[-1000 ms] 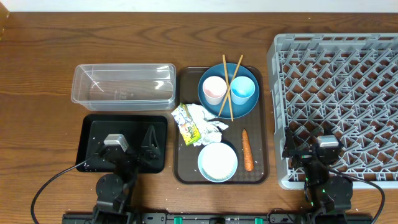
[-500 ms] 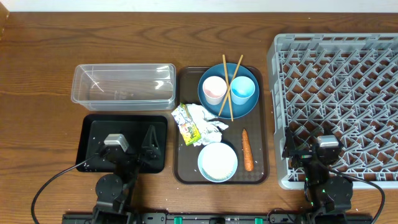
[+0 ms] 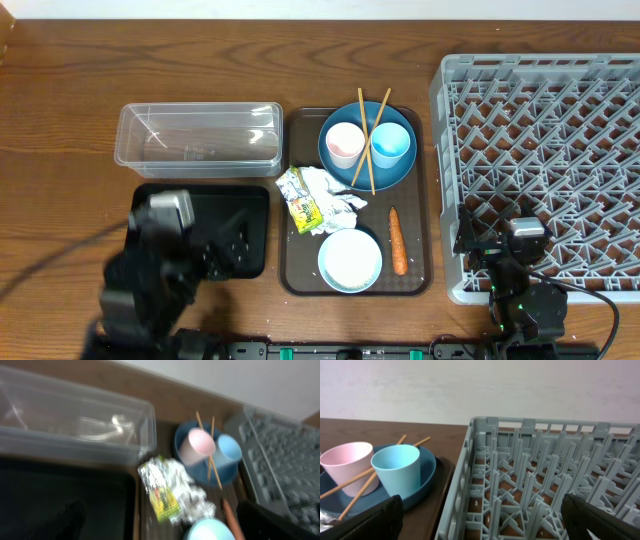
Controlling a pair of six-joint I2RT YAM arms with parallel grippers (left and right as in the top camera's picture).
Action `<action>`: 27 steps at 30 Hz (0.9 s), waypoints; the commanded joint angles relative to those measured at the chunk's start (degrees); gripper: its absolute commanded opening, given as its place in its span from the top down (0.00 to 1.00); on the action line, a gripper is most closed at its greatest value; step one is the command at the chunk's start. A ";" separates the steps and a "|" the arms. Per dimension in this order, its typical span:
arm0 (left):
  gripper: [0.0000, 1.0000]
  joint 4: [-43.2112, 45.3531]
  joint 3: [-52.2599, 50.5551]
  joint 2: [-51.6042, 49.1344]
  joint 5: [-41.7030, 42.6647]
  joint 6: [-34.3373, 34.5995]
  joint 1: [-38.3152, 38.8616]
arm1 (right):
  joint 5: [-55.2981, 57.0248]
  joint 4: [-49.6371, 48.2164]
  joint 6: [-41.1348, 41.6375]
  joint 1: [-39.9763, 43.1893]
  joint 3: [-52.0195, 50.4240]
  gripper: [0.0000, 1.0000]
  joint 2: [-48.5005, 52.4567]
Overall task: Sort waste into correct bins and load items into the dishwasher rack
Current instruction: 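Reach the left gripper to the brown tray and grasp the white tissue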
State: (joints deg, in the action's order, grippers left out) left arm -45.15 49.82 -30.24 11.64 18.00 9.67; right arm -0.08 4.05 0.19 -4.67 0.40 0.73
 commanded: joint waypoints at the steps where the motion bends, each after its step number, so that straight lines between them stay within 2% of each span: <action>1: 0.01 -4.57 11.08 -12.35 5.70 -0.17 1.20 | -0.17 0.24 -0.26 1.01 -0.09 0.01 -0.09; 3: 0.01 -4.74 15.89 -18.45 9.35 -0.17 1.73 | -0.20 0.24 -0.26 1.01 -0.09 0.01 -0.09; 5: 0.01 -3.63 18.10 -22.86 9.57 -0.17 1.73 | -0.20 0.24 -0.26 1.01 -0.09 0.01 -0.09; 8: 0.01 1.29 18.34 -28.15 10.60 0.46 1.73 | -0.20 0.24 -0.26 1.01 -0.09 0.01 -0.09; 13: 0.01 0.87 18.18 -36.54 20.65 -0.37 4.55 | -0.20 0.24 -0.26 1.01 -0.09 0.01 -0.09; 20: 0.01 1.11 18.12 -50.82 23.04 -0.04 11.52 | -0.20 0.24 -0.26 1.01 -0.09 0.01 -0.09; 23: 0.07 1.20 18.12 -54.69 19.39 2.16 13.68 | -0.20 0.24 -0.26 1.01 -0.09 0.01 -0.09; 26: 0.25 1.33 18.12 -56.74 10.86 2.86 17.07 | -0.17 0.24 -0.26 1.01 -0.09 0.01 -0.09; 27: 0.27 1.31 18.12 -57.02 7.98 2.84 18.40 | -0.20 0.24 -0.26 1.01 -0.09 0.01 -0.09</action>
State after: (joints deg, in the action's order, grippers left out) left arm -43.70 67.31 -86.83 28.34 20.03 25.06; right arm -0.08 4.03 0.19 -4.67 0.40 0.73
